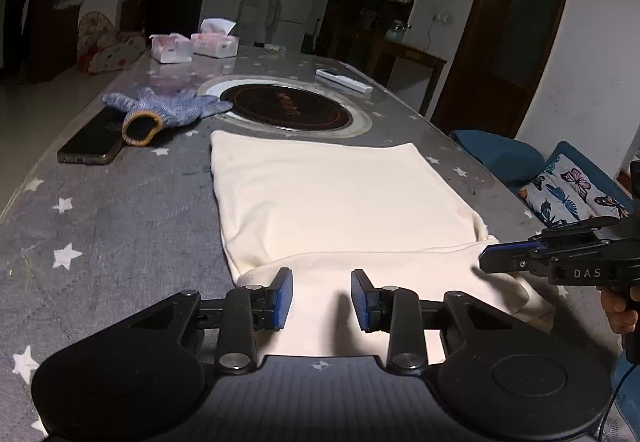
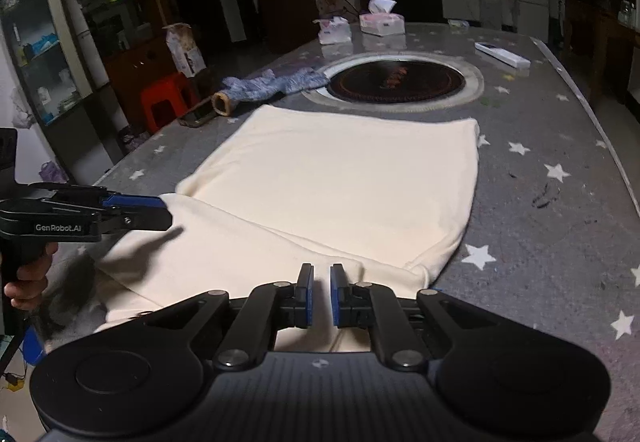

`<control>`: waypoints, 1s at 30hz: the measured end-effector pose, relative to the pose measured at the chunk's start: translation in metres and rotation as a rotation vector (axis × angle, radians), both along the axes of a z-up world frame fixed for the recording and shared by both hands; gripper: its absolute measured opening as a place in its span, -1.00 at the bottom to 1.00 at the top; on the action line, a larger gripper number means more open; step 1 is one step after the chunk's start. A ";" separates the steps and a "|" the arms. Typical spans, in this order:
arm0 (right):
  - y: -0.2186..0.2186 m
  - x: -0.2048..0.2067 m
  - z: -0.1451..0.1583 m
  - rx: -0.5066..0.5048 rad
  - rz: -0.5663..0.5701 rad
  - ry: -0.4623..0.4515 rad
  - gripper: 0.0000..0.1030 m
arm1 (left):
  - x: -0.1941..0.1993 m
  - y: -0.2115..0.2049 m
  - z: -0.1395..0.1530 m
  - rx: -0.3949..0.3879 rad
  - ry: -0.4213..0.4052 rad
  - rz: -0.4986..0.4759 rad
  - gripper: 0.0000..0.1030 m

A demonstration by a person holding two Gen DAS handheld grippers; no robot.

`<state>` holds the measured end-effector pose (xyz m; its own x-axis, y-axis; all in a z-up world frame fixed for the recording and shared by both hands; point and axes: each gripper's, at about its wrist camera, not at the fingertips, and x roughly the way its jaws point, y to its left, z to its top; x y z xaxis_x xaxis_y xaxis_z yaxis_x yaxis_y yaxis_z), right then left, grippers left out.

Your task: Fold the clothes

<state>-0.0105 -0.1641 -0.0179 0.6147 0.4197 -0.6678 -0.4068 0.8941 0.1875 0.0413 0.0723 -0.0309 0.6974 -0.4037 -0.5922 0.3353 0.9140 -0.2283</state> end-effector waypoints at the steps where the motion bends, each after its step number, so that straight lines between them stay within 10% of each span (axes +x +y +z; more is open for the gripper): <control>1: 0.001 -0.001 0.000 0.002 0.005 -0.001 -0.74 | 0.001 0.000 -0.002 0.007 0.008 0.002 -0.32; 13: 0.002 -0.016 0.002 -0.018 0.041 0.001 -0.64 | -0.016 0.000 0.002 0.051 -0.017 -0.054 -0.24; 30: 0.006 -0.046 0.000 -0.104 0.119 -0.015 -0.56 | -0.098 -0.020 0.005 0.375 -0.170 -0.305 0.00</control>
<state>-0.0568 -0.1578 -0.0181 0.5751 0.4194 -0.7024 -0.5132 0.8536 0.0895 -0.0564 0.0527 -0.0255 0.6797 -0.3855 -0.6240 0.6035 0.7774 0.1770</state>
